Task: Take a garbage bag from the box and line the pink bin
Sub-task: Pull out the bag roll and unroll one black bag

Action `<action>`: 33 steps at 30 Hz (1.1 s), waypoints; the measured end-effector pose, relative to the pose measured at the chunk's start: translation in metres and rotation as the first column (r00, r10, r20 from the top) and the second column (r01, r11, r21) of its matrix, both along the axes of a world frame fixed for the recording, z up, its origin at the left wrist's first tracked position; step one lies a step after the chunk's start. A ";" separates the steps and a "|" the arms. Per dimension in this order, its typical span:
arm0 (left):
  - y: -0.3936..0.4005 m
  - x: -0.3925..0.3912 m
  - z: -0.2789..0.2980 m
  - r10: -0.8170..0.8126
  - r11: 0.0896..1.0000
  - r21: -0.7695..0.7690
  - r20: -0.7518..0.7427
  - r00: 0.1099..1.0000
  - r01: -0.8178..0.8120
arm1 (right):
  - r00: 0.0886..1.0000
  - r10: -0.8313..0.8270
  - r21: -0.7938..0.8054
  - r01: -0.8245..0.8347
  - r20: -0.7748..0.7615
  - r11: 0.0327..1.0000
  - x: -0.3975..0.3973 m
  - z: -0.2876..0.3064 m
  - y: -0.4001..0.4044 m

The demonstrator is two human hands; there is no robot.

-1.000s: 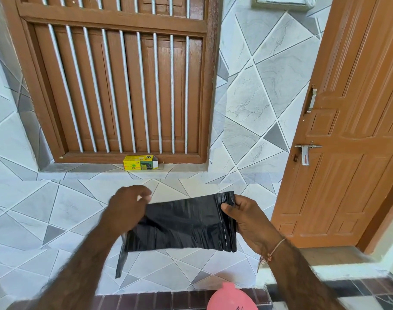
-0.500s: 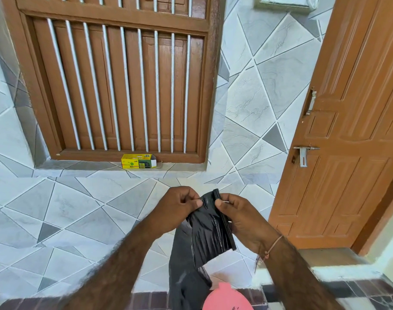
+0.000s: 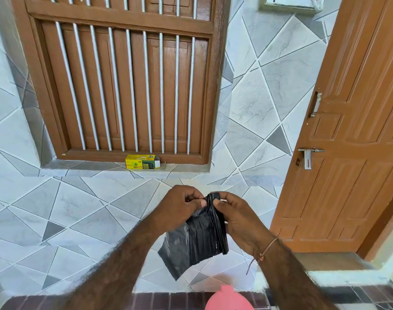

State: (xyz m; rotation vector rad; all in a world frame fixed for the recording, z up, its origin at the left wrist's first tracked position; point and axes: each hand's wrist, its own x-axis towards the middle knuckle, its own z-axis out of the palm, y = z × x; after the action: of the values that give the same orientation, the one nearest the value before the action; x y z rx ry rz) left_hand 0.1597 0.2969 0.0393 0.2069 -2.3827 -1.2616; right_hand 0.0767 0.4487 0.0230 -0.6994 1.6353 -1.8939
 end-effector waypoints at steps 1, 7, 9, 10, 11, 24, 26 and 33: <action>0.000 0.000 0.001 0.001 1.000 -0.010 0.007 1.000 -0.001 | 0.999 0.007 0.010 -0.006 -0.032 1.000 0.000 0.001 0.000; 0.000 0.002 0.006 0.006 0.999 -0.032 0.019 1.000 -0.005 | 0.995 -0.022 0.022 0.024 -0.098 0.999 0.002 0.004 -0.003; 0.000 0.004 0.008 0.018 0.999 -0.052 0.028 0.999 -0.016 | 0.997 -0.019 -0.020 0.018 -0.072 1.000 0.003 0.006 -0.002; 0.001 0.004 0.008 0.024 0.998 -0.058 0.031 0.999 -0.022 | 0.998 -0.018 -0.026 0.016 -0.065 1.000 0.004 0.007 -0.001; 0.001 0.004 0.009 0.029 0.998 -0.061 0.031 0.999 -0.027 | 0.998 -0.017 -0.022 0.016 -0.066 1.000 0.004 0.008 0.000; 0.003 -0.001 0.007 0.039 0.991 -0.130 0.063 0.997 -0.030 | 0.979 -0.050 0.072 0.065 -0.200 0.995 0.000 0.008 -0.002; 0.004 -0.003 0.004 0.066 0.988 -0.143 0.036 0.997 -0.060 | 0.980 -0.067 0.052 0.078 -0.185 0.996 0.000 0.008 -0.003; 0.018 -0.005 -0.003 0.215 0.975 -0.044 -0.091 0.972 -0.220 | 0.990 -0.106 -0.045 0.102 -0.094 0.994 0.001 0.012 -0.008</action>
State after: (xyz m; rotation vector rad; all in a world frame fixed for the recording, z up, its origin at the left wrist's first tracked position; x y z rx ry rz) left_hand 0.1550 0.3152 0.0366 0.3783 -2.2476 -1.0818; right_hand 0.0775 0.4407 0.0348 -0.7457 1.7275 -1.9996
